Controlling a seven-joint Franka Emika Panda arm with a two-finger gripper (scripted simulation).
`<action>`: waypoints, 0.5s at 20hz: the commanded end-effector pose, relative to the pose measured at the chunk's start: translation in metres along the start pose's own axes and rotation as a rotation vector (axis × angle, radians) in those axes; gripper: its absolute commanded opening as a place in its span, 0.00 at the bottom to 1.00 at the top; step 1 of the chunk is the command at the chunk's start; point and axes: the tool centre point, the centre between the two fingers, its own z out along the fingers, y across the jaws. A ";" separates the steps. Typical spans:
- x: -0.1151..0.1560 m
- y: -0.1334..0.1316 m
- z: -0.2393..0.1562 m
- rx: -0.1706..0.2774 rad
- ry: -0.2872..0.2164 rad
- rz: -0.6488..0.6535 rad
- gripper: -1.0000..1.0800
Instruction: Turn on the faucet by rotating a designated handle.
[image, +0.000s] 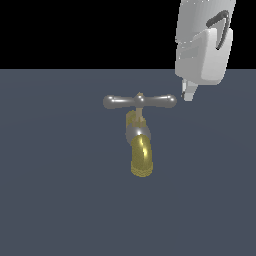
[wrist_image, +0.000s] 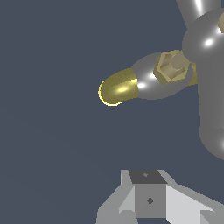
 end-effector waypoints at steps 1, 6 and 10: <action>0.001 0.008 0.008 0.000 -0.001 -0.043 0.00; 0.004 0.019 0.021 0.001 -0.001 -0.111 0.00; 0.006 0.026 0.029 0.002 0.000 -0.151 0.00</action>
